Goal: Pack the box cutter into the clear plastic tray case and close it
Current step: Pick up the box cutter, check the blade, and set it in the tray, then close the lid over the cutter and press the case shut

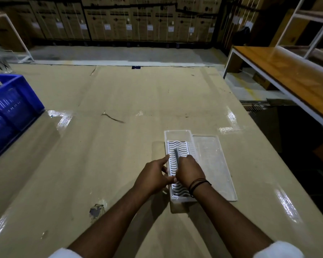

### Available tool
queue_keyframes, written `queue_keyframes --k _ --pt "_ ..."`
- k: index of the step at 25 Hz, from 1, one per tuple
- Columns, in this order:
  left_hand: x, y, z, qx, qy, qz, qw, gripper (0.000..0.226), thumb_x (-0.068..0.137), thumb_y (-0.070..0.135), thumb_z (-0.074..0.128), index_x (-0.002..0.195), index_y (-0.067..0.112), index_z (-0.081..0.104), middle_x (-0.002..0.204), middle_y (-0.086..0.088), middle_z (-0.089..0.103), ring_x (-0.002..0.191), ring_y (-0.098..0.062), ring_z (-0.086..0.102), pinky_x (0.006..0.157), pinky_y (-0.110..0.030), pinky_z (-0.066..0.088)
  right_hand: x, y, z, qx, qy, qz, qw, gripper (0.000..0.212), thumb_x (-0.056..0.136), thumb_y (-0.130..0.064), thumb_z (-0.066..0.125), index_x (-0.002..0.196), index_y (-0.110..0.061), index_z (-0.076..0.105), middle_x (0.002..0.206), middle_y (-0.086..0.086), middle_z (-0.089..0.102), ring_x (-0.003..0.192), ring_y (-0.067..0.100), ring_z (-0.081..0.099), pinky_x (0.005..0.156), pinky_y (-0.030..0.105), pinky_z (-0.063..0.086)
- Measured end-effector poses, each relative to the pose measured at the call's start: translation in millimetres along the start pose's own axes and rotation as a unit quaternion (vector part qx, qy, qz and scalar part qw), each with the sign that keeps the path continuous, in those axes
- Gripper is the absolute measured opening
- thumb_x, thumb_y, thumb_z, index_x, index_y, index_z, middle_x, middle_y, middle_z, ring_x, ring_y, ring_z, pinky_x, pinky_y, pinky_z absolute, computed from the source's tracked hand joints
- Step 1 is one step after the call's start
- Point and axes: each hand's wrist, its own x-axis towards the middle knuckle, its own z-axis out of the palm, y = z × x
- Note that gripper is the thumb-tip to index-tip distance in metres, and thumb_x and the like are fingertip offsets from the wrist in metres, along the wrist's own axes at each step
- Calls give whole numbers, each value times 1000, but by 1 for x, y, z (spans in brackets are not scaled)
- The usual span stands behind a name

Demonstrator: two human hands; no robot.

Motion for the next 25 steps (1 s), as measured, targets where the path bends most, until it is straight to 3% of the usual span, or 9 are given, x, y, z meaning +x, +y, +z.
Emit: queue_keyframes --k 7,9,12,16,21,25 --pt "0 -1 0 0 -7 -7 1000 97 72 34 90 155 35 39 107 3 77 74 -15 75 79 -36 63 -7 1 -6 -23 5 -15 1000 52 83 -18 74 131 -6 58 126 17 61 112 32 65 96 37 54" --pt "1 -2 1 -1 -6 -7 1000 98 71 35 90 154 34 40 105 3 77 77 -15 75 82 -38 62 -11 4 -7 -10 16 -29 999 41 84 -20 71 123 -9 63 121 15 63 106 31 67 93 38 56" --pt "2 0 1 -2 -6 -7 1000 97 71 34 90 155 33 40 106 1 78 81 -16 76 85 -40 61 -20 12 -13 24 65 -48 996 28 87 -18 64 113 -10 68 112 13 65 102 31 67 86 33 53" --pt "0 3 0 -5 -14 -6 1000 95 75 30 88 156 34 37 111 -1 77 83 -17 76 85 -41 62 -26 29 -26 55 168 -70 982 28 88 -13 63 115 -7 69 101 16 66 94 32 65 82 35 51" --pt "0 2 0 -15 -19 -9 1000 96 76 30 88 156 33 36 111 0 75 81 -16 76 84 -42 63 -17 71 -29 86 205 32 975 44 84 -20 69 125 -4 66 113 20 64 101 39 65 89 45 55" --pt "-1 3 0 -37 -27 -17 999 95 78 26 88 157 32 35 103 4 71 73 -22 78 78 -38 64 -16 90 -31 25 100 175 979 64 85 -47 65 137 -12 50 135 19 48 124 42 46 102 51 43"
